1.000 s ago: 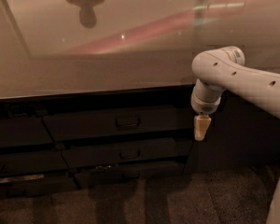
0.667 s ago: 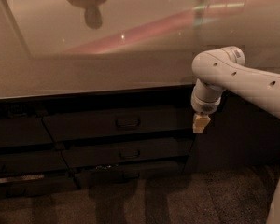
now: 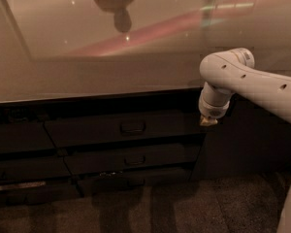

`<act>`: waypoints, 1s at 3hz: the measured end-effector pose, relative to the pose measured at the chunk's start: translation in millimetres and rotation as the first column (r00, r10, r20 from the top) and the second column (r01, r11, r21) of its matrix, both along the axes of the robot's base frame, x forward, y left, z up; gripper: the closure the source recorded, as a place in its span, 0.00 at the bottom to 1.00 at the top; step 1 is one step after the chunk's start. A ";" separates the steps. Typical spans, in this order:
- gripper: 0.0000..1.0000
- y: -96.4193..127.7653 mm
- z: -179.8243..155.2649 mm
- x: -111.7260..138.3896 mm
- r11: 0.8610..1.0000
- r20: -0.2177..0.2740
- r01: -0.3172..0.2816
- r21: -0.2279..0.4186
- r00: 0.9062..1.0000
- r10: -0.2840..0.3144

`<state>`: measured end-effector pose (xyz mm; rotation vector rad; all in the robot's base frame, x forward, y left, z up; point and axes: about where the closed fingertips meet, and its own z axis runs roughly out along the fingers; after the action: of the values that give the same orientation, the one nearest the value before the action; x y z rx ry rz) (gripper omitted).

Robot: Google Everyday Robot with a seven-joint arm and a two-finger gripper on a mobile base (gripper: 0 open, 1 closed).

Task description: Open top drawer

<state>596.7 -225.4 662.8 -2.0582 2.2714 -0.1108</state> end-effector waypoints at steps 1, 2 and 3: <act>1.00 0.0 -0.2 -0.1 1.000 0.000 0.000 0.000 1.000 0.000; 1.00 1.4 -5.6 -6.8 1.000 -0.002 -0.007 0.004 1.000 0.008; 1.00 2.6 -7.8 -9.6 1.000 0.007 -0.012 -0.001 1.000 0.012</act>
Offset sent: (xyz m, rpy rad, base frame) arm 0.0000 0.0000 0.0000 0.0000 0.0000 0.0000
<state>587.1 -222.8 655.0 -2.0687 2.2554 -0.1184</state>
